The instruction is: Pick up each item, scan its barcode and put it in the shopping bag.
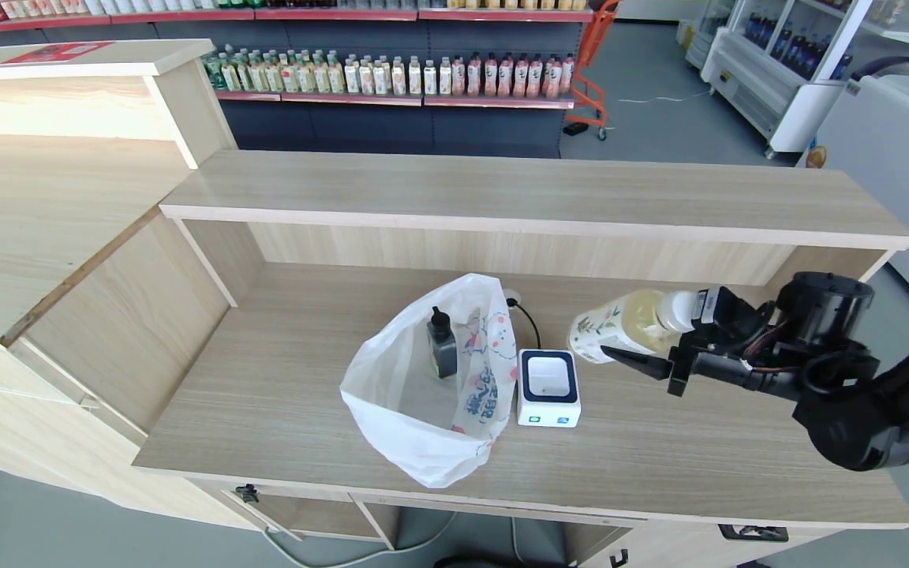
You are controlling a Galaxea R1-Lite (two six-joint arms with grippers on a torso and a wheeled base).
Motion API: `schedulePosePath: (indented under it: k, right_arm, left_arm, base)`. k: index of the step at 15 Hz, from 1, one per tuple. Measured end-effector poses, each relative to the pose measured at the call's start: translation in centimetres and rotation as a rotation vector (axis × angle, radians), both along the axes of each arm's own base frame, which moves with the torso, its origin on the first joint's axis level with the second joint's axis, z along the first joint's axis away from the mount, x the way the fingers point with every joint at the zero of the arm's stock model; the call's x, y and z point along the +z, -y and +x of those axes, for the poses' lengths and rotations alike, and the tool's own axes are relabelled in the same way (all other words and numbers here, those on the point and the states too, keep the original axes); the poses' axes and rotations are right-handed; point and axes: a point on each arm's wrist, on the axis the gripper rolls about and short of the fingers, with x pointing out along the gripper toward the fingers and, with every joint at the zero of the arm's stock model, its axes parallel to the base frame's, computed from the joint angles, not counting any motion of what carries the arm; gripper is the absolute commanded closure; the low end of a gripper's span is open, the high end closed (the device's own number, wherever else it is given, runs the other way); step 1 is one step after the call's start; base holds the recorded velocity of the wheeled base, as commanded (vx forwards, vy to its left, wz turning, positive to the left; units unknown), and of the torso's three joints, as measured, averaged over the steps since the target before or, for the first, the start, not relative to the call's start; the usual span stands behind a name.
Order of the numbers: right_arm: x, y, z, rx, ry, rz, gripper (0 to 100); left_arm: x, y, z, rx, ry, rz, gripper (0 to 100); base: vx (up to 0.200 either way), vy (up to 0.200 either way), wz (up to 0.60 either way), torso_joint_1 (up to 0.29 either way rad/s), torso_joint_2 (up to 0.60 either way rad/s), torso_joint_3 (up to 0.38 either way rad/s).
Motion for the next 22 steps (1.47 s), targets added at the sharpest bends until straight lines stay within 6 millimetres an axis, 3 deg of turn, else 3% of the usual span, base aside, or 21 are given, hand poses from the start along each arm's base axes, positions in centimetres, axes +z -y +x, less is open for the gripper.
schedulePosePath:
  k: [2,4,6,8,10,16,19,22]
  right_arm:
    - [2.9,0.4,-3.9,-0.244,-0.251,0.26,100]
    - [4.0,-0.2,-7.3,-0.486,-0.442,0.492,100]
    - [4.3,-0.8,-10.0,-0.55,-0.594,0.592,100]
    - [4.7,-0.7,-11.7,-0.54,-0.599,0.611,100]
    - [5.0,-0.5,-12.5,-0.534,-0.588,0.617,100]
    - [5.0,-0.5,-13.1,-0.536,-0.612,0.606,100]
    - [4.9,-0.8,-12.9,-0.528,-0.626,0.603,100]
    - [3.9,-1.4,-11.9,-0.53,-0.669,0.575,100]
  left_arm:
    - [0.0,0.0,0.0,0.0,0.0,0.0,0]
    - [0.0,0.0,0.0,0.0,0.0,0.0,0]
    - [0.0,0.0,0.0,0.0,0.0,0.0,0]
    - [0.0,0.0,0.0,0.0,0.0,0.0,0]
    - [0.0,0.0,0.0,0.0,0.0,0.0,0]
    - [0.0,0.0,0.0,0.002,-0.001,-0.011,0]
    - [0.0,0.0,0.0,0.002,0.0,-0.007,0]
    - [0.0,0.0,0.0,0.001,0.0,-0.005,0]
  base:
    - [0.0,0.0,0.0,0.0,0.0,0.0]
    - [0.0,0.0,0.0,0.0,0.0,0.0]
    - [0.0,0.0,0.0,0.0,0.0,0.0]
    - [0.0,0.0,0.0,0.0,0.0,0.0]
    - [0.0,0.0,0.0,0.0,0.0,0.0]
    - [0.0,0.2,0.0,-0.001,0.0,0.0]
    - [0.0,0.2,0.0,-0.006,0.0,0.006]
    - [0.0,0.0,0.0,0.0,0.0,0.0]
